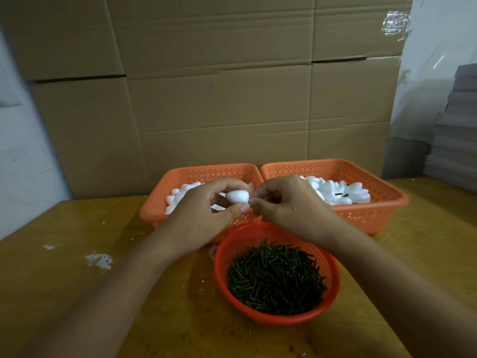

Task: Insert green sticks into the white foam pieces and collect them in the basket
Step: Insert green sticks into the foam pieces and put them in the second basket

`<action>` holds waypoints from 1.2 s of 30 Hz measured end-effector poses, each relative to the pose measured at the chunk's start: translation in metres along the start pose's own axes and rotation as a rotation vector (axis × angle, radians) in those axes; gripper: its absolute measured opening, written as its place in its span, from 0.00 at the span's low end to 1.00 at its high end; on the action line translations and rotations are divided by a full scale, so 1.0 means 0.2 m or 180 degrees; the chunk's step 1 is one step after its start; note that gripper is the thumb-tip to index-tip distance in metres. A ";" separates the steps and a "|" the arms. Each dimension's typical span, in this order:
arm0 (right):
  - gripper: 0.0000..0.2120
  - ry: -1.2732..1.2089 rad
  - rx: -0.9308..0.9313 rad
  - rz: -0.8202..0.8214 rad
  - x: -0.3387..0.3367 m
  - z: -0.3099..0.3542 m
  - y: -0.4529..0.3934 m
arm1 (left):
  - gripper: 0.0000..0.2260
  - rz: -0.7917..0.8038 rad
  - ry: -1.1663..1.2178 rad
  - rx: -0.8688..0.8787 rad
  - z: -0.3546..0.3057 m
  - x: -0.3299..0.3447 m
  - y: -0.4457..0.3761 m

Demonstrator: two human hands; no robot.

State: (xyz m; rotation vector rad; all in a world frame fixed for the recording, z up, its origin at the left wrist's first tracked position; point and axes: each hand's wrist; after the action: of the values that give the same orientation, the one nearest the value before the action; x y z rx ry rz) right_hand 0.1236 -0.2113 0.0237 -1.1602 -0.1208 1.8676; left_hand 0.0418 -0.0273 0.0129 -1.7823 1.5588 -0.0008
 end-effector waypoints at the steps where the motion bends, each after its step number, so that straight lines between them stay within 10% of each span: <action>1: 0.04 0.0020 0.0010 0.0044 0.00 0.00 0.00 | 0.11 -0.0020 -0.0060 -0.0024 0.00 0.01 -0.01; 13: 0.06 0.0014 0.0276 0.0185 -0.01 -0.03 -0.01 | 0.06 0.0066 -0.1936 -0.1602 0.22 -0.20 -0.19; 18: 0.06 -0.0004 0.0276 0.0213 -0.02 -0.03 -0.01 | 0.27 0.0744 -0.2056 -0.1761 0.22 -0.16 -0.20; 36: 0.06 0.0083 0.0260 0.0310 -0.01 -0.02 -0.01 | 0.29 0.1506 -0.2185 -0.1738 0.23 -0.17 -0.21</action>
State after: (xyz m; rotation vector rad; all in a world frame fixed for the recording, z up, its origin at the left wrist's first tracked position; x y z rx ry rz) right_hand 0.1286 -0.2136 0.0236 -1.1516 0.0270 1.9232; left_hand 0.0907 0.0240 0.0180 -1.4843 1.4756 1.2292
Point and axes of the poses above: each hand's wrist, its own y-axis away from the middle knuckle, its own x-axis out of the palm, z = x × y, and after that the axes turned 5 degrees about y, right-handed
